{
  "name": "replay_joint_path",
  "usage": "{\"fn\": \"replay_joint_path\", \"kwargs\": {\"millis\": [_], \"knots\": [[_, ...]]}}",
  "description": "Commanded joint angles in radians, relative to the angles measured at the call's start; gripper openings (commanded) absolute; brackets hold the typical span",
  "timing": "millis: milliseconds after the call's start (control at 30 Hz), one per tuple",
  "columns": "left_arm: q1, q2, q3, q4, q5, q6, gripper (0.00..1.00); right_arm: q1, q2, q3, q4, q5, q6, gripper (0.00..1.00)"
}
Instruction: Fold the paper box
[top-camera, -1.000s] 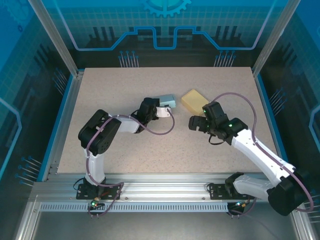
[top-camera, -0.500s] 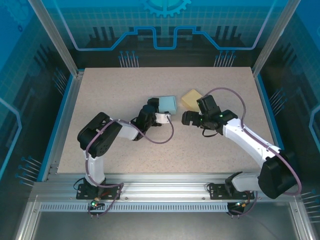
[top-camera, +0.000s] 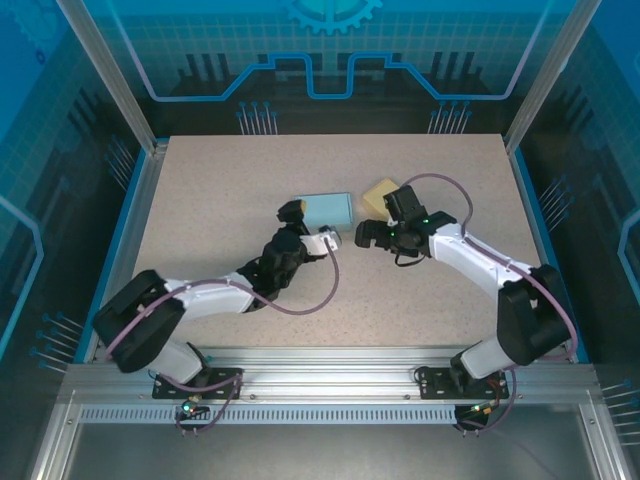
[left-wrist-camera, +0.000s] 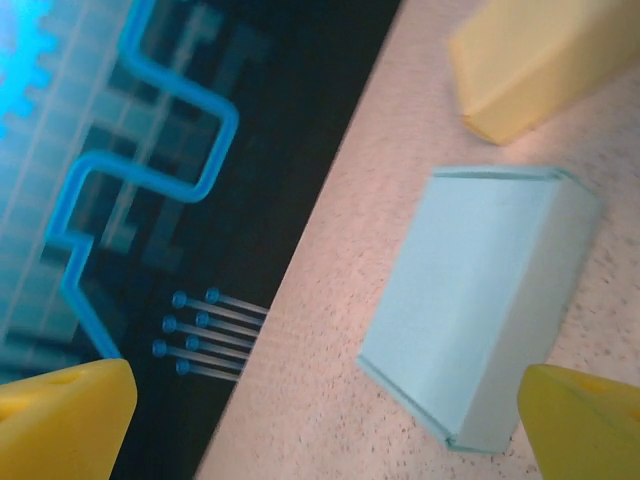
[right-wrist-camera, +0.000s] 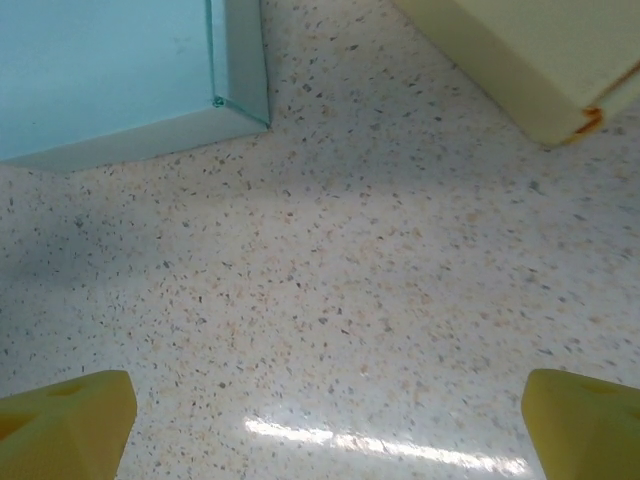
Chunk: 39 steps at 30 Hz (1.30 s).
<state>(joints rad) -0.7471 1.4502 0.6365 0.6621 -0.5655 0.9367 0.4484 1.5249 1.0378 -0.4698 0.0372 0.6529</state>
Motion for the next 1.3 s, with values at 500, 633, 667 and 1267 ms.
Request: {"fn": "replay_joint_path", "kwargs": {"millis": [500,633,667,1267], "knots": [[0.225,-0.430,-0.081,-0.435,-0.085,-0.777,0.99,-0.119,0.339,0.236,0.070,-0.050,-0.111,1.00],[0.252,-0.491,-0.110,-0.451,-0.082,-0.797,0.99,-0.170,0.371,0.269,0.058,-0.040,-0.131,1.00],[0.255,-0.501,-0.113,-0.455,-0.084,-0.797,0.99,-0.182,0.381,0.278,0.056,-0.040,-0.136,1.00],[0.361,-0.528,-0.106,-0.552,-0.087,-0.852,0.99,-0.313,0.448,0.394,0.019,-0.004,-0.265,1.00]]}}
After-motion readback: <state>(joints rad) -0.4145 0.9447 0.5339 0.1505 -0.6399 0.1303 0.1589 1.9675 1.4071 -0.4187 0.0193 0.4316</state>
